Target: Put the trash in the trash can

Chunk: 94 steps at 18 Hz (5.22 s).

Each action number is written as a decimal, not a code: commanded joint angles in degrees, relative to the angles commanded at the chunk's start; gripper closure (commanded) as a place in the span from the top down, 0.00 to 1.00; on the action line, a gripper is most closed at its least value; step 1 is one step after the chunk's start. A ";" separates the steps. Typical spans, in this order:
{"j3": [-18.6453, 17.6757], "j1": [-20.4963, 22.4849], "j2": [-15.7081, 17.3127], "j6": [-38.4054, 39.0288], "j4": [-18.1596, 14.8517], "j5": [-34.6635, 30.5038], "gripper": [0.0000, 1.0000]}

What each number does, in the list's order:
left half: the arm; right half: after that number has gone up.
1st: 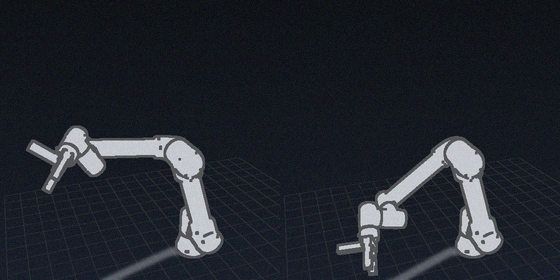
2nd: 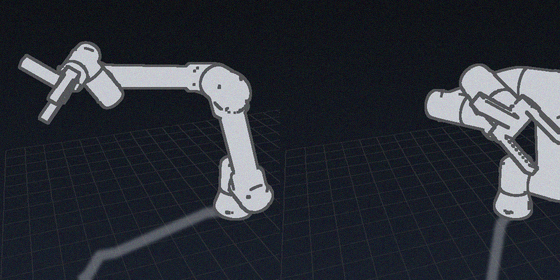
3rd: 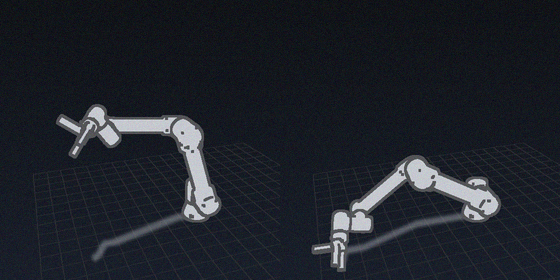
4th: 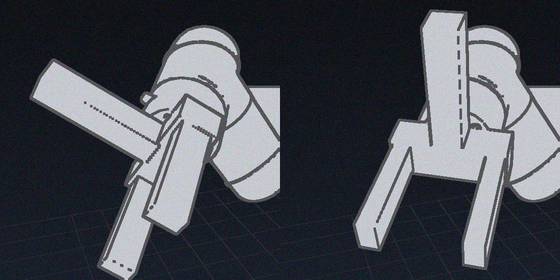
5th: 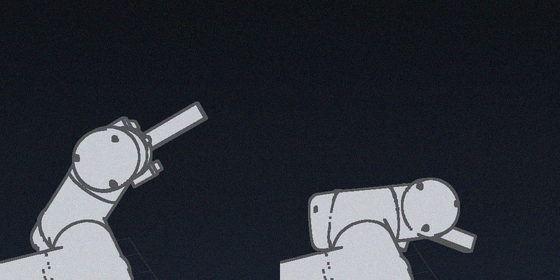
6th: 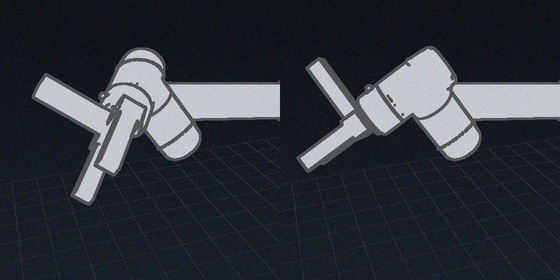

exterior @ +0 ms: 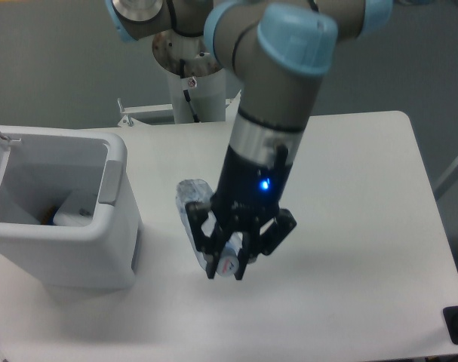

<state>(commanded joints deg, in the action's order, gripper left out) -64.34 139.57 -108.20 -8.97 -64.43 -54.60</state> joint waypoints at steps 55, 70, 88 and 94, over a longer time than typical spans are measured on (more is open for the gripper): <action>-16.26 -9.15 6.16 -9.22 12.39 10.21 1.00; -17.92 1.40 -1.38 -22.57 11.96 -7.87 1.00; -21.10 3.52 -3.07 -45.59 -1.21 -32.84 1.00; -18.47 2.64 -4.65 -50.79 -3.95 -38.13 1.00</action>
<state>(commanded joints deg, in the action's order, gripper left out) -82.80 142.21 -112.85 -59.76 -68.38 -92.72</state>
